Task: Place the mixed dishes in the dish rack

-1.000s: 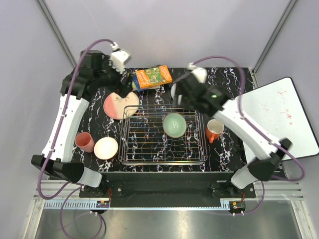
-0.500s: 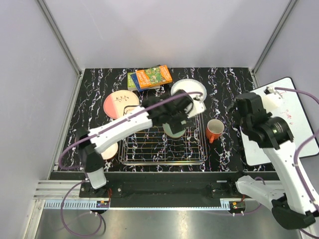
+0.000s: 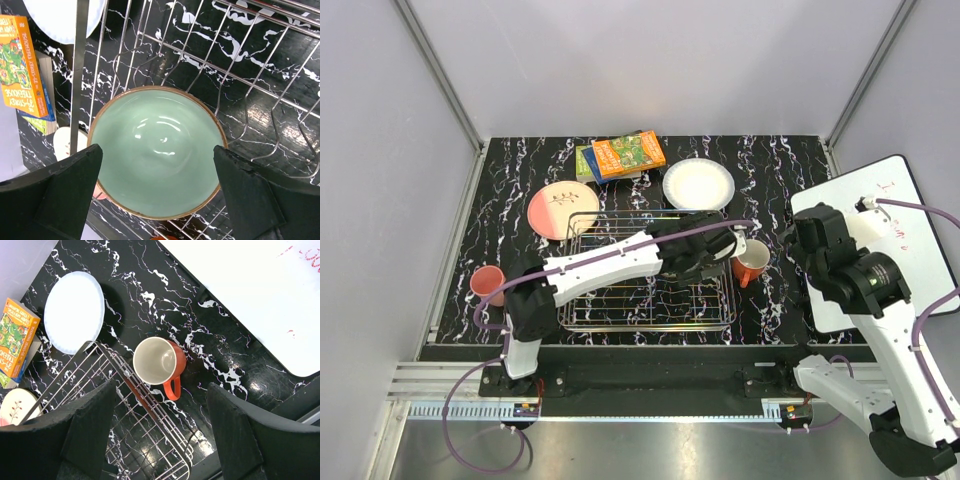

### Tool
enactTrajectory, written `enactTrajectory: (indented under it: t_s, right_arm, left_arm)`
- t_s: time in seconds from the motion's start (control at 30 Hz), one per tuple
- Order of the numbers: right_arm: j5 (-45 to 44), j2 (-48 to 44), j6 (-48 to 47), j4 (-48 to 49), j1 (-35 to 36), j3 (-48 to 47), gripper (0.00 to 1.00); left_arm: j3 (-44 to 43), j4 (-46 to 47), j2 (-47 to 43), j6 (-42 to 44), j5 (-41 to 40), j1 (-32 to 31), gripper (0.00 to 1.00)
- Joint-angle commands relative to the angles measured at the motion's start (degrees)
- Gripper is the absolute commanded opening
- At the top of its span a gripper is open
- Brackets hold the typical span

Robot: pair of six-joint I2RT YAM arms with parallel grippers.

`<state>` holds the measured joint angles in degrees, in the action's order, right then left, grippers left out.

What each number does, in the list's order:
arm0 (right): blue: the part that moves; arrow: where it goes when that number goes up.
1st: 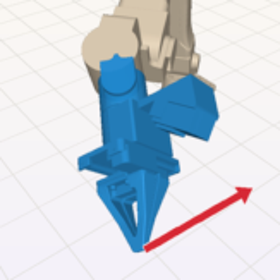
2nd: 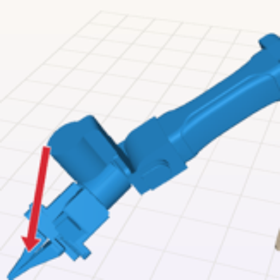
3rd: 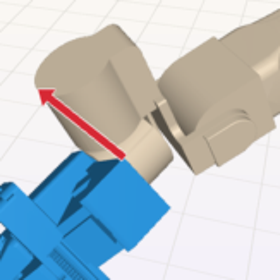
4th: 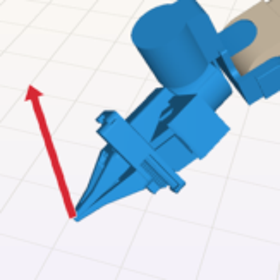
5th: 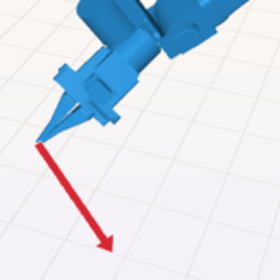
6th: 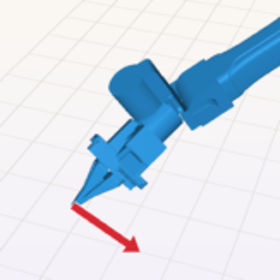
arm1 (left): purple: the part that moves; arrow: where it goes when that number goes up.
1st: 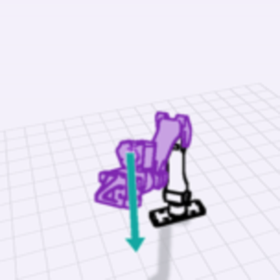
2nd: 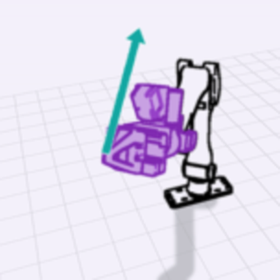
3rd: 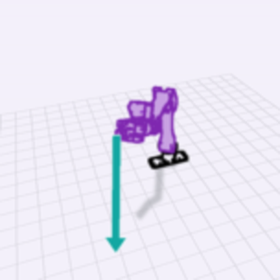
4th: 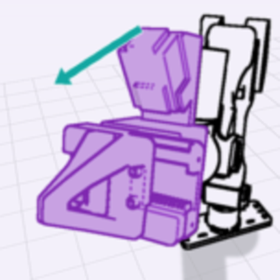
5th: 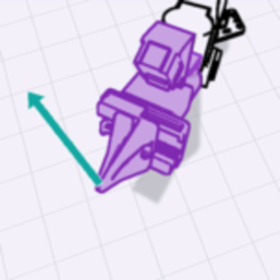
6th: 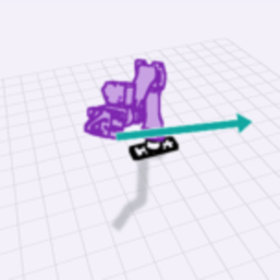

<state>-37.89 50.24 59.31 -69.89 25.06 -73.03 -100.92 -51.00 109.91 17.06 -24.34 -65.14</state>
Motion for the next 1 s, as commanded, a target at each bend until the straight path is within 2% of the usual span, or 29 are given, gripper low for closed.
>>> enactTrajectory:
  t_s: [0.0,0.23,0.53,0.97]
  right_arm:
    - [-0.96,1.00,0.90,-0.25,-0.27,-1.49,0.80]
    - [-0.08,1.44,0.90,-0.34,-0.36,-1.15,0.80]
    - [1.50,2.41,0.63,-0.34,-0.36,-0.88,0.80]
    - [1.15,3.20,0.37,-0.25,-0.36,-1.67,0.80]
  left_arm:
    - [2.13,2.22,0.39,-2.37,-3.52,-1.48,0.99]
    - [3.72,2.22,-0.83,-4.23,-1.06,-2.62,0.99]
    - [-0.94,0.99,-2.86,-3.87,0.16,-2.71,0.99]
    - [6.53,3.19,-2.15,-5.46,-0.97,-2.71,0.99]
